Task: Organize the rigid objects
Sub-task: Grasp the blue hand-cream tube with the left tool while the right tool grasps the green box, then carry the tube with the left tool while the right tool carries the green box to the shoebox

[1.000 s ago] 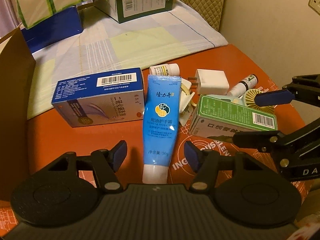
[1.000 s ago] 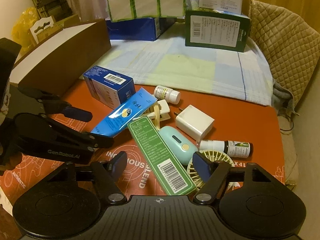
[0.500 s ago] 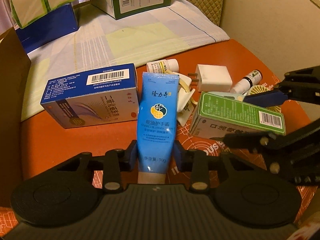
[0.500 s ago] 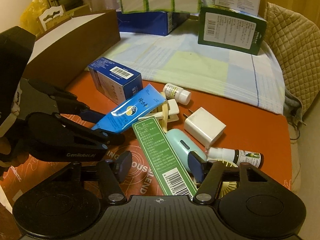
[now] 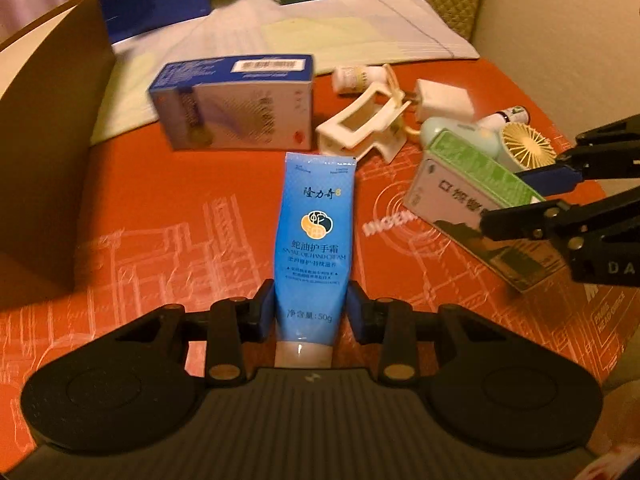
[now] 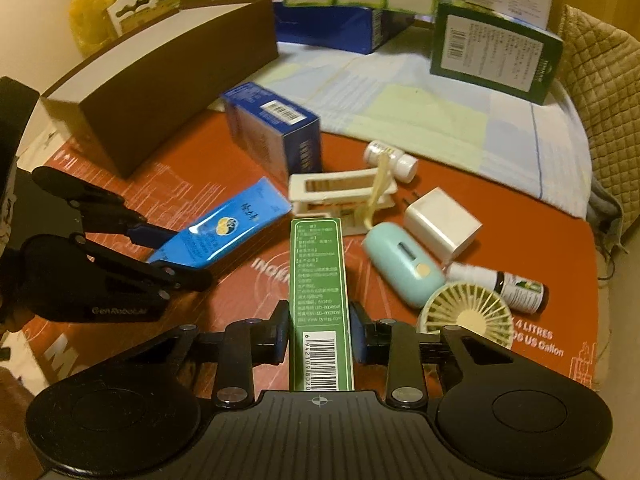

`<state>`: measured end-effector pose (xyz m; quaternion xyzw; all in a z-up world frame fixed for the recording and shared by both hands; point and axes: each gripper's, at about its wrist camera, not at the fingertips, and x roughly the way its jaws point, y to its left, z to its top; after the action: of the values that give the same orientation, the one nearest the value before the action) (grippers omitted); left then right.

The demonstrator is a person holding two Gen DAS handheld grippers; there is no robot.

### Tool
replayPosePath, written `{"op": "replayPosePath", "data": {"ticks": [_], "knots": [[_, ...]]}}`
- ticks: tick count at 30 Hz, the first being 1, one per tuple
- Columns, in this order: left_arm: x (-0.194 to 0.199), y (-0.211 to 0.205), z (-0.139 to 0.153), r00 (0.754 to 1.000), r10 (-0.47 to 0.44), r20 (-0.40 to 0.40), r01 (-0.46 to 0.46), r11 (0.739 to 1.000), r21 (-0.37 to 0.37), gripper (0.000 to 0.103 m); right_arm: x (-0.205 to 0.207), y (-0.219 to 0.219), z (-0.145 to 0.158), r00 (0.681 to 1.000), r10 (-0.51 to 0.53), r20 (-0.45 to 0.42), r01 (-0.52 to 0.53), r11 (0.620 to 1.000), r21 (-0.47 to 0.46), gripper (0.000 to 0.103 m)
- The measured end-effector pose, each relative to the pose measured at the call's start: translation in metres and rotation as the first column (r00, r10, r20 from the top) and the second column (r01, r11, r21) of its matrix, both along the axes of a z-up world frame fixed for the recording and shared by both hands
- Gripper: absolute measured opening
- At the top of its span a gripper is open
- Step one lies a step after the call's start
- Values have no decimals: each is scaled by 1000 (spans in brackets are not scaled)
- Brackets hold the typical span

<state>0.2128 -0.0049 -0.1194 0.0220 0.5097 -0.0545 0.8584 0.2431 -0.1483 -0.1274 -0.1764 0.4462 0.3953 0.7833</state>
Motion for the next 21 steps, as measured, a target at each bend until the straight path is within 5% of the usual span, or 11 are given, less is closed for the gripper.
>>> {"op": "replayPosePath", "data": {"ticks": [21], "knots": [[-11, 4, 2, 991, 132, 20, -133, 991, 7, 31, -2, 8, -8, 999, 48, 14, -47, 999, -25, 28]]}}
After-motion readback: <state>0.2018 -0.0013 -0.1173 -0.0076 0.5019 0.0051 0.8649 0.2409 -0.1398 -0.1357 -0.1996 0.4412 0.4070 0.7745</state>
